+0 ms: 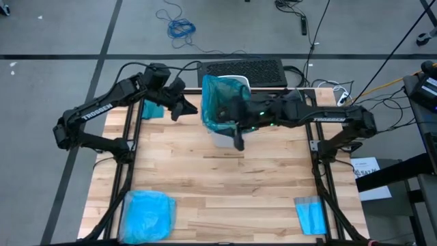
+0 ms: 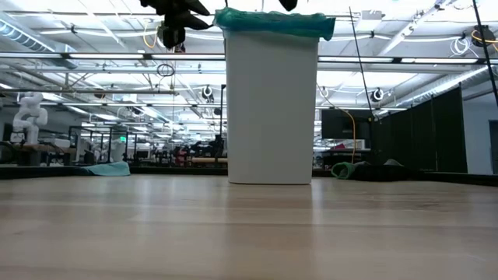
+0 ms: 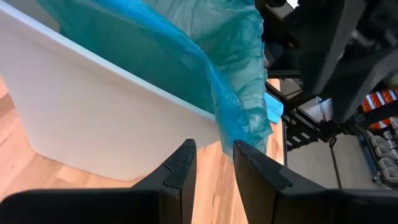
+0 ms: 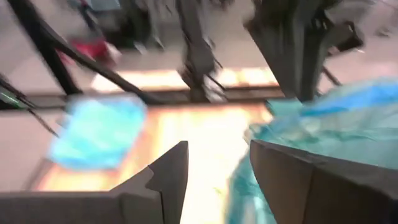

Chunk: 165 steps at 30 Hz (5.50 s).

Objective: Place trash/remove bag and relplace
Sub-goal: Remove the blue trash bag from the trash bin

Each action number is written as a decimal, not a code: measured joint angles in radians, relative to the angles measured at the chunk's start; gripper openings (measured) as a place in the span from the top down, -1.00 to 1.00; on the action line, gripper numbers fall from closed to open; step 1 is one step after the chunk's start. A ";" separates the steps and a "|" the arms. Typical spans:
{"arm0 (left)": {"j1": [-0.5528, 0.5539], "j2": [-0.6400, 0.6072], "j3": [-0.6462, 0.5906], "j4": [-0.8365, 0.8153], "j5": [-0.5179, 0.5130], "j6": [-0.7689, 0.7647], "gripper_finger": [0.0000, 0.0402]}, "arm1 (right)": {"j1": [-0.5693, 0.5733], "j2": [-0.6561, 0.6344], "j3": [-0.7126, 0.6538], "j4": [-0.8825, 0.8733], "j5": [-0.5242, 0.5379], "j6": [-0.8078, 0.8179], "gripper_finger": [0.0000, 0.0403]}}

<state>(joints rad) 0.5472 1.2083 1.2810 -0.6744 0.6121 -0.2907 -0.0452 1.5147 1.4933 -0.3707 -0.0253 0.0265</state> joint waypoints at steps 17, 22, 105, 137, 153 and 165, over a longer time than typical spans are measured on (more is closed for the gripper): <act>0.000 -0.001 0.000 0.000 0.000 0.008 0.49 | -0.013 0.210 0.270 -0.288 0.156 0.066 0.47; 0.000 -0.001 0.000 0.000 0.000 0.012 0.49 | -0.011 0.205 0.271 -0.284 0.125 0.069 0.94; -0.379 0.029 0.001 0.411 -0.749 0.832 0.49 | -0.184 0.020 0.270 -0.281 0.045 0.250 1.00; -0.378 0.049 0.001 0.416 -0.892 0.900 0.96 | -0.174 0.055 0.270 -0.208 -0.055 0.269 1.00; -0.327 -0.052 0.132 0.032 -0.532 0.628 1.00 | -0.251 0.049 0.270 -0.148 -0.154 0.289 0.43; -0.228 -0.139 0.151 -0.147 -0.224 0.471 1.00 | -0.316 0.033 0.225 -0.109 -0.261 0.329 0.25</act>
<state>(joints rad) 0.3190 1.0691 1.4321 -0.8210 0.3880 0.1802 -0.3614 1.5479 1.7186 -0.4793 -0.2859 0.3553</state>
